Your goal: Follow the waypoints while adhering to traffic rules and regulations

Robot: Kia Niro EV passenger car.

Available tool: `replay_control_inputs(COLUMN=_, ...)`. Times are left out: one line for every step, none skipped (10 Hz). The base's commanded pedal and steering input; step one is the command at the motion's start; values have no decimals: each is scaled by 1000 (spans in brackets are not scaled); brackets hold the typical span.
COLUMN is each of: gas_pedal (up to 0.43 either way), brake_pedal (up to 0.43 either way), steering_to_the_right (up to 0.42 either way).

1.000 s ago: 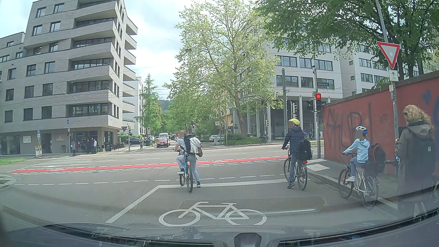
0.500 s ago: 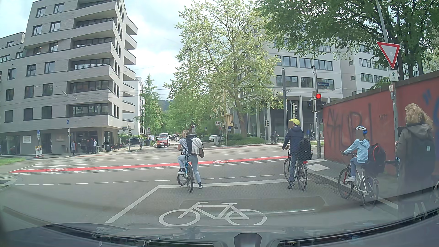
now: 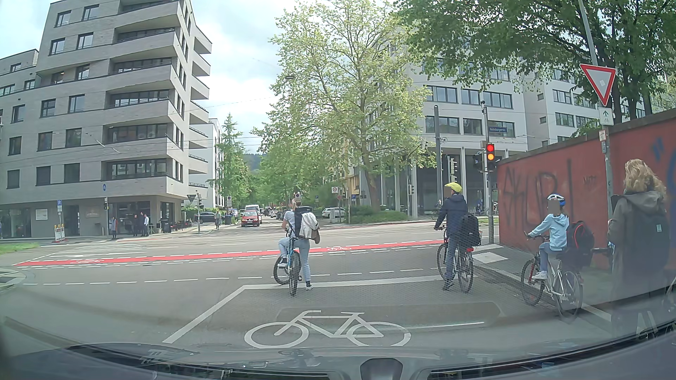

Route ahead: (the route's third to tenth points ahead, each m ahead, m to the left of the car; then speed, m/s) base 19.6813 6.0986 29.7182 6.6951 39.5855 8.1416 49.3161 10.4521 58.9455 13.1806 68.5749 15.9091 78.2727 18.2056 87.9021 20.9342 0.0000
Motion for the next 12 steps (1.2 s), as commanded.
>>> replay_control_inputs(gas_pedal=0, brake_pedal=268, steering_to_the_right=-12)
replay_control_inputs(gas_pedal=0, brake_pedal=268, steering_to_the_right=-11)
replay_control_inputs(gas_pedal=0, brake_pedal=268, steering_to_the_right=-12)
replay_control_inputs(gas_pedal=0, brake_pedal=268, steering_to_the_right=-11)
replay_control_inputs(gas_pedal=0, brake_pedal=268, steering_to_the_right=-12)
replay_control_inputs(gas_pedal=0, brake_pedal=268, steering_to_the_right=-11)
replay_control_inputs(gas_pedal=0, brake_pedal=262, steering_to_the_right=-12)
replay_control_inputs(gas_pedal=0, brake_pedal=262, steering_to_the_right=-12)
replay_control_inputs(gas_pedal=0, brake_pedal=268, steering_to_the_right=-12)
replay_control_inputs(gas_pedal=0, brake_pedal=268, steering_to_the_right=-12)
replay_control_inputs(gas_pedal=0, brake_pedal=268, steering_to_the_right=-12)
replay_control_inputs(gas_pedal=0, brake_pedal=262, steering_to_the_right=-12)
